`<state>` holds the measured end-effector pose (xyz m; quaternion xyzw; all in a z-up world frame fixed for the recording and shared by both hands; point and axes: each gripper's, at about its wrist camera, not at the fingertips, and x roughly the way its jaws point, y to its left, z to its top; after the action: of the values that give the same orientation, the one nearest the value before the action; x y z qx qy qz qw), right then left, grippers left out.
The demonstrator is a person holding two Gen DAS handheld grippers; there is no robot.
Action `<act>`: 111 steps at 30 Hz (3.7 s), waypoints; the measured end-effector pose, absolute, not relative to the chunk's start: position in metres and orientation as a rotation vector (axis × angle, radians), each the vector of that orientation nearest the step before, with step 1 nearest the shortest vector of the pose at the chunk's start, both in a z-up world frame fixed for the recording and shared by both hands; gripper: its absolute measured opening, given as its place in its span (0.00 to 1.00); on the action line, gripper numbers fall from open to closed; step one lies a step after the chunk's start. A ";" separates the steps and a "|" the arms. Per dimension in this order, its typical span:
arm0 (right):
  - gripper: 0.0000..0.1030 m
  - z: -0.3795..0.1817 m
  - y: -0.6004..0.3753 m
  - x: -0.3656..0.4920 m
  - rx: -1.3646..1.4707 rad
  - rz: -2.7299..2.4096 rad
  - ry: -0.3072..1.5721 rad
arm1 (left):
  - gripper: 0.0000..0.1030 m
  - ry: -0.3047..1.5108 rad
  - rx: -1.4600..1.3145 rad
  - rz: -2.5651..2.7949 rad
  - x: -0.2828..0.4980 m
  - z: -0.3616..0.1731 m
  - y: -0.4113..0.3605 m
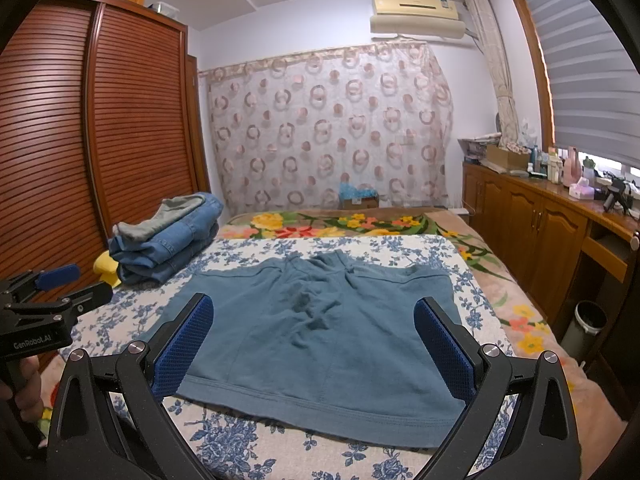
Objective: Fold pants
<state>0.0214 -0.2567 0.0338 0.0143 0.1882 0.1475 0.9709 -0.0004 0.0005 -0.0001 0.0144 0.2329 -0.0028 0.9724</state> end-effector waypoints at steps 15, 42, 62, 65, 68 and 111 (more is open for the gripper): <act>0.99 0.034 -0.257 0.021 0.029 0.297 0.378 | 0.78 0.469 0.030 -0.006 0.000 0.000 0.000; 0.99 0.034 -0.256 0.021 0.032 0.298 0.380 | 0.78 0.485 0.030 -0.016 -0.006 0.012 -0.009; 0.99 0.024 -0.273 0.037 0.018 0.276 0.432 | 0.78 0.604 0.072 -0.153 0.031 -0.010 -0.037; 0.99 0.022 -0.278 0.042 0.010 0.267 0.436 | 0.78 0.604 0.085 -0.168 0.036 -0.011 -0.039; 0.99 0.020 -0.284 0.050 0.000 0.262 0.441 | 0.78 0.607 0.098 -0.189 0.045 -0.010 -0.044; 0.30 -0.041 -0.384 0.260 -0.010 0.259 0.889 | 0.78 0.773 0.182 -0.444 0.194 -0.033 -0.092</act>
<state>0.2596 -0.3836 -0.0408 -0.0049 0.4286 0.1250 0.8948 0.1945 -0.0918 -0.0333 0.0881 0.3733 -0.2144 0.8983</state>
